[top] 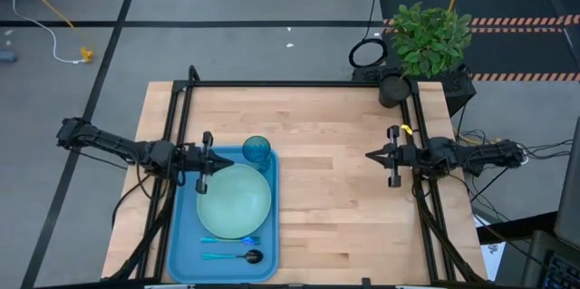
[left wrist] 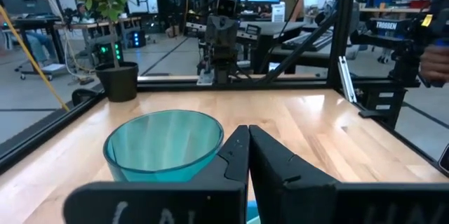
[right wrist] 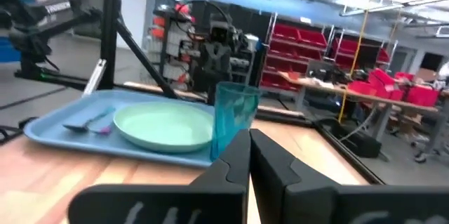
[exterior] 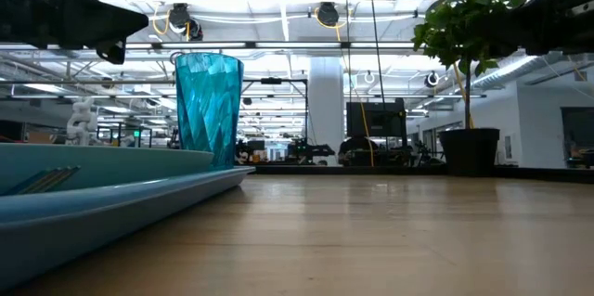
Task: Pick and place plate/cup/fork/spoon on tray
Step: Return to Home Position
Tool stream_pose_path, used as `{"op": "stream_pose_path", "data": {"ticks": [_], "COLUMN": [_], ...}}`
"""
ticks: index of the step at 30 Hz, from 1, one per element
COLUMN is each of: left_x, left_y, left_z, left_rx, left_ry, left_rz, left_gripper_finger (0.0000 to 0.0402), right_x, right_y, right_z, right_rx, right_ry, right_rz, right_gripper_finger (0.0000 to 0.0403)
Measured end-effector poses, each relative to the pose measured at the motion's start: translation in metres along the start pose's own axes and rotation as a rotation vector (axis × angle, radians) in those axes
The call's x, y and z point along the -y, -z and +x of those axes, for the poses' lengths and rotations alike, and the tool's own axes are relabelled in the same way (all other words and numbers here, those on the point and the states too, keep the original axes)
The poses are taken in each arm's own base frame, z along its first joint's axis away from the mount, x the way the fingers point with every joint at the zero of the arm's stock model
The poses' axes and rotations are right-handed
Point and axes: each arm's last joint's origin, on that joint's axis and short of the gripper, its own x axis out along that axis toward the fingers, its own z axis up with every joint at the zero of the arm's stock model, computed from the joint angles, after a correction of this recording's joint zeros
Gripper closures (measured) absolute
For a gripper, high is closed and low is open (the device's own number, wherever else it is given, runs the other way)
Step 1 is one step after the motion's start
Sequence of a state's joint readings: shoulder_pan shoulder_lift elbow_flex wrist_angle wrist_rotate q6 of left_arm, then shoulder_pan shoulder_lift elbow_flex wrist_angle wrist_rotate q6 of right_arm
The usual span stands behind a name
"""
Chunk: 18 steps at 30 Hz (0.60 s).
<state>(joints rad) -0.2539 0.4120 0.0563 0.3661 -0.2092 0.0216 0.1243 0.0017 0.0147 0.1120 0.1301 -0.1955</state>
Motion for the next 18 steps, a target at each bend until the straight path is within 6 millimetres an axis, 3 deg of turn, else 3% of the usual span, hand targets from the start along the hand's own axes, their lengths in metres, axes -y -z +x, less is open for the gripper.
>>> {"op": "stream_pose_path", "data": {"ticks": [18], "left_x": [0.0003], "left_y": [0.0003], "left_z": [0.0], "left_rx": [-0.003], "left_ry": [0.009], "left_rz": [0.027], "left_gripper_finger": [0.0399], "right_x": [0.007], "right_y": [0.009], "right_z": [0.0005], "right_rx": [-0.085], "right_ry": [0.035], "right_rz": [0.038], "right_gripper_finger": [0.0403]}}
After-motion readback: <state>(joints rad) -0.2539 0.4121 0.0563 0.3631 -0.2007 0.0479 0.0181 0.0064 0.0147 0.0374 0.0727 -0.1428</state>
